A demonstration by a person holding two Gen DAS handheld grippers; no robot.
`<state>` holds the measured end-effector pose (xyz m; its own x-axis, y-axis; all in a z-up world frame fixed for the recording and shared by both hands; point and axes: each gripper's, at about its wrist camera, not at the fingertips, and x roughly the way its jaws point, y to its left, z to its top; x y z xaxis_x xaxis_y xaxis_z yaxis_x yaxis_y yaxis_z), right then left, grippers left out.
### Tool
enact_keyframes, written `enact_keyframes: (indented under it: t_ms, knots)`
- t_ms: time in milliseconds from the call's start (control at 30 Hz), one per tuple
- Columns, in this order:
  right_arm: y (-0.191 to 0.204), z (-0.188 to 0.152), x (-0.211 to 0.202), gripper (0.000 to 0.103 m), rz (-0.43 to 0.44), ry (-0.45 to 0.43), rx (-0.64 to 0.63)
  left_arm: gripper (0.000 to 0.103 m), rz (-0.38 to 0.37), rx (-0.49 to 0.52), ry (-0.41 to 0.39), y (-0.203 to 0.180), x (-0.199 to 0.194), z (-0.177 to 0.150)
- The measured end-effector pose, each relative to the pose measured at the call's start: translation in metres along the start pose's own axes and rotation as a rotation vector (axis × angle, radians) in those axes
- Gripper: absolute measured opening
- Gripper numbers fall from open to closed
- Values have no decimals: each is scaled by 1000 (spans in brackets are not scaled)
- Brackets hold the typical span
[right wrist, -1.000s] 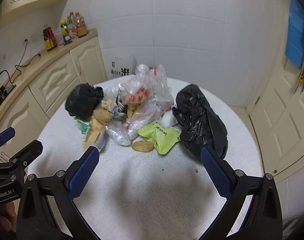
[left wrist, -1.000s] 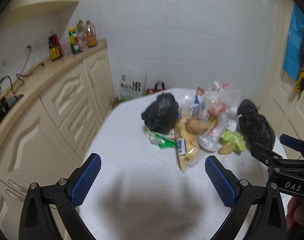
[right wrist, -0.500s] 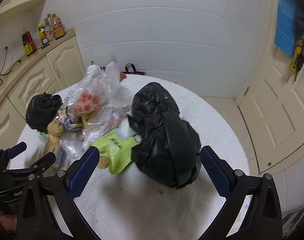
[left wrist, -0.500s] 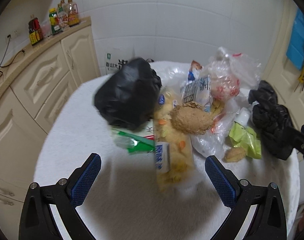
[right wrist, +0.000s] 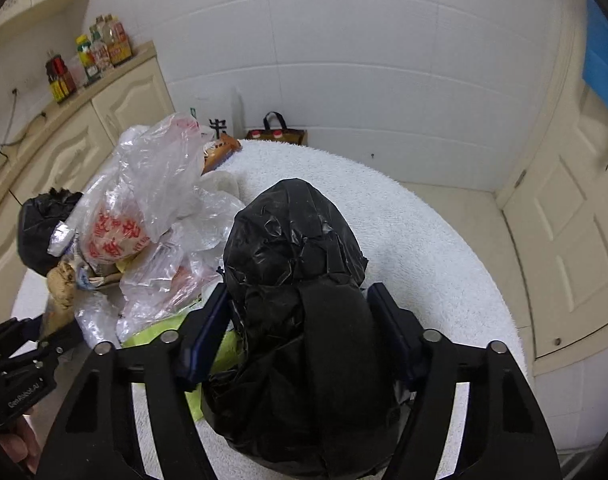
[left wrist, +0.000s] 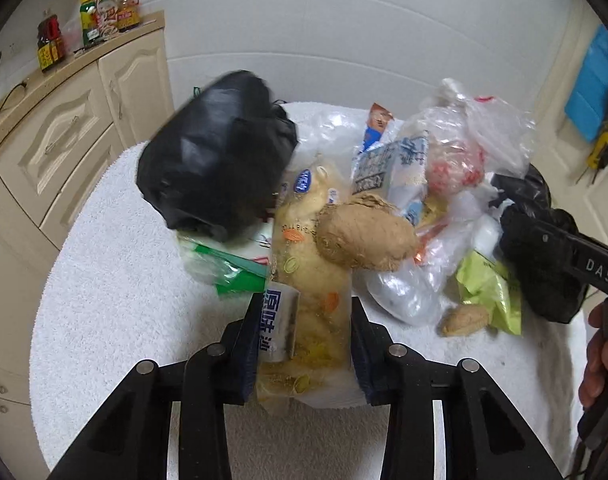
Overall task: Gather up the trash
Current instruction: 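Grasp the snack bar wrapper with the left tool while the right tool grasps the black bag, then carry the wrapper and black bag with both tools toward the blue bin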
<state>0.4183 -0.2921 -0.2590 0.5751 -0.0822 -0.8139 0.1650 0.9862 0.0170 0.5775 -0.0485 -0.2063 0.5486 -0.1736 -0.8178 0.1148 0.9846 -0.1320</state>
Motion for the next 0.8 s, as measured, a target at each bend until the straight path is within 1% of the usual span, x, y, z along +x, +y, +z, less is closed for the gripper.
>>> enact_keyframes:
  t_ms: [67,200,267,367,500,633,700,733,767,800]
  knots:
    - [-6,-5,-6,65,22,-10,19,34,-9,-2,-2,-1,0,-8]
    - [-17,-19,-23,64,53,-23,76,34,-7,1,-1,-5,2,-28]
    - [-20,-27,-32,64,66,-23,97,34,1,8,-10,-6,-5,-38]
    - [-23,-42,-46,64,74,-29,108,34,42,26,-41,-11,-16,-52]
    - [-27,-58,-65,63,84,-44,124,34,60,44,-74,-22,-26,-71]
    - [-28,-71,-77,63,92,-49,130,34,50,36,-92,-15,-58,-91]
    - [-31,-78,-84,63,98,-55,140,33,51,37,-96,-18,-65,-100]
    - [-29,-80,-87,63,100,-55,143,33,48,38,-90,-22,-62,-105]
    - [-31,-84,-90,63,105,-56,146,33,44,35,-84,-18,-72,-102]
    - [-31,-87,-92,63,108,-56,147,33,48,41,-72,-20,-67,-106]
